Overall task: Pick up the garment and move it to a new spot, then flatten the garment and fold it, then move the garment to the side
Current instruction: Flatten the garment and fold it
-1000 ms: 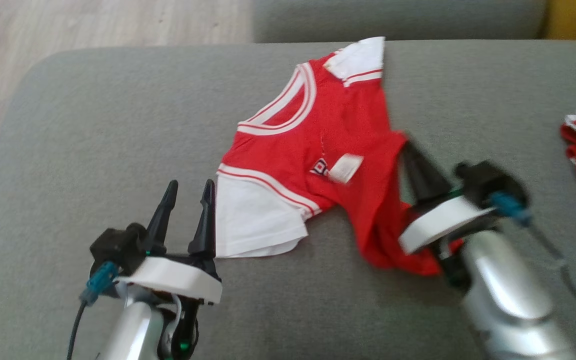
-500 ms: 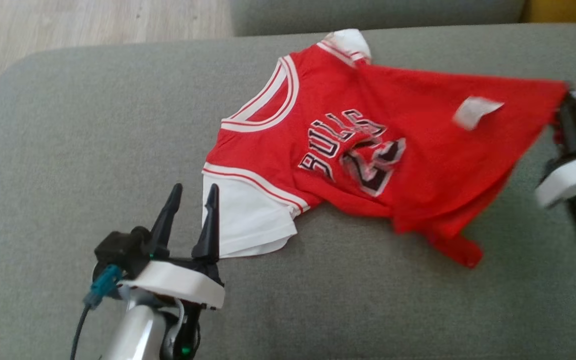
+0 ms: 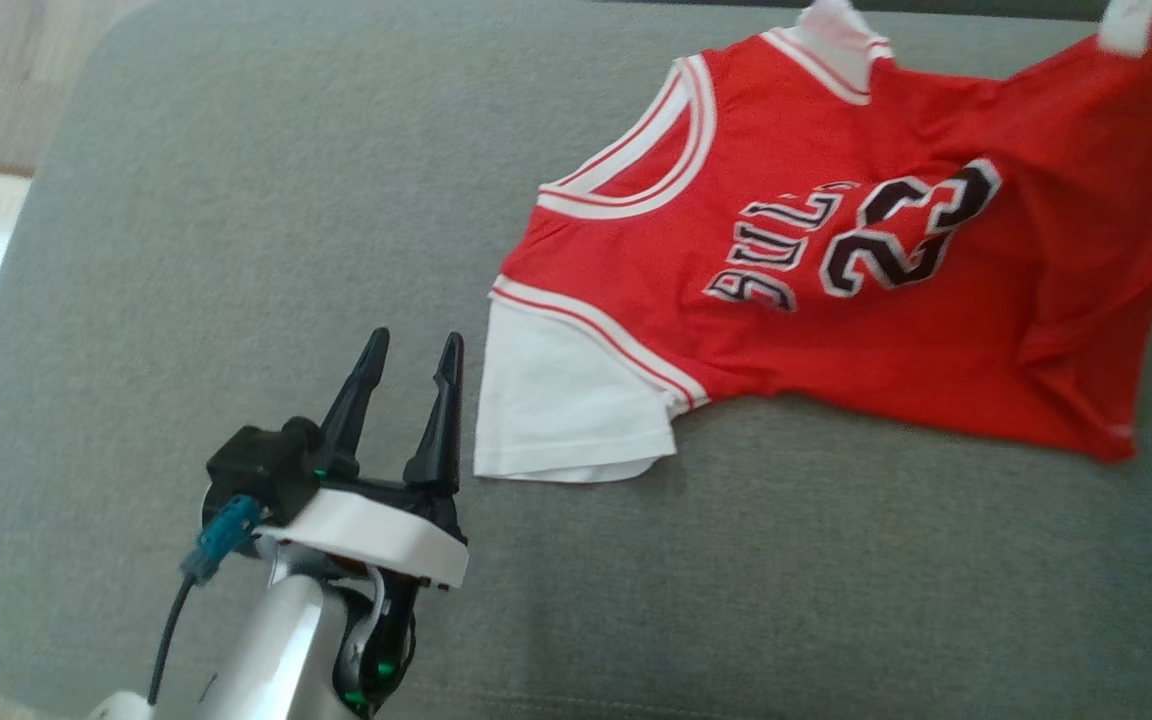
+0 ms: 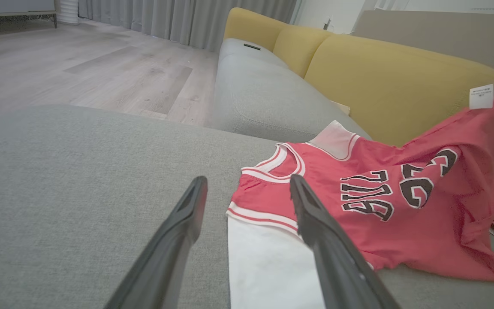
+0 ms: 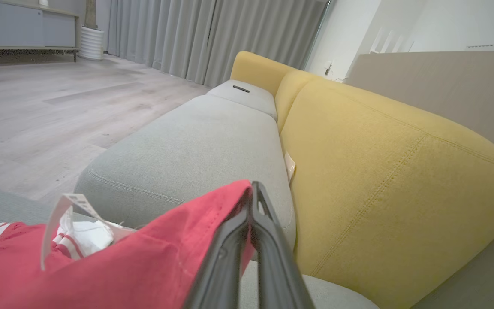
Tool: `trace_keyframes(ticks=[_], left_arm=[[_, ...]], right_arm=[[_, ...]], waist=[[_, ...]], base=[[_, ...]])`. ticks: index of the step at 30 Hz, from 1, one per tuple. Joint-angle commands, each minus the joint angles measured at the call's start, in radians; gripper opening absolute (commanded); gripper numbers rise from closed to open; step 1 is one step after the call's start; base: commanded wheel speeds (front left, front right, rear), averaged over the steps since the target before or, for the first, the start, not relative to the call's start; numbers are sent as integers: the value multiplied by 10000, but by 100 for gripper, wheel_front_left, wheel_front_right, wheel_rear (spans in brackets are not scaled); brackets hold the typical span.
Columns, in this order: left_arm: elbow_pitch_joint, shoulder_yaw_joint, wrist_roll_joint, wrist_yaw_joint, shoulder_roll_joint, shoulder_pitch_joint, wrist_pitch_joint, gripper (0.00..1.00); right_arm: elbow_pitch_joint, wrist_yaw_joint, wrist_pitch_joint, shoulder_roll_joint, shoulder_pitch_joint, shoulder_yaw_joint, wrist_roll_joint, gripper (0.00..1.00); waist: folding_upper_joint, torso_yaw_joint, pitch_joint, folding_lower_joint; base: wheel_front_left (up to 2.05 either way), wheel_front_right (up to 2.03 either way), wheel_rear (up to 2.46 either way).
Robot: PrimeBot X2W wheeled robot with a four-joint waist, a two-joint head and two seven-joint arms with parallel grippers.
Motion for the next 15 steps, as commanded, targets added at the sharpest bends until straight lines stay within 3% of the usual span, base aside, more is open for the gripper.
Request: trace_keyframes(ticks=[1,2,3,4,5,10,15], left_arm=[[-312,283,-123,33,56,-423,-78,100],[-315,273,-144,37,56,-439,-78,100],[-320,262,-162,44,56,-454,-78,100],[-328,256,-177,54,56,-469,-78,100],[-334,252,-190,67,56,-481,-78,100],[-352,342,-216,150,56,-510,-78,100],[-320,506,-119,130,56,-469,-78,100]], right_arm=[[38,67,-77,-303,-521,30,-180,0],[284,67,-114,-332,-696,-39,-323,0],[528,67,-149,-380,-848,-124,-535,29],[794,67,-139,-395,-973,-242,-757,87],[1012,67,-178,-352,-1088,-366,-909,100],[1640,67,-672,60,-1397,-889,-1486,100],[1664,67,-1416,760,-1202,-684,-1367,100]], waist=[[0,263,206,0],[0,307,234,0],[0,344,268,0],[0,363,288,0],[0,373,303,0],[0,165,268,0],[0,-306,-29,0]], base=[[0,0,0],[0,0,0],[0,0,0],[0,0,0],[0,0,0],[0,0,0],[0,0,0]])
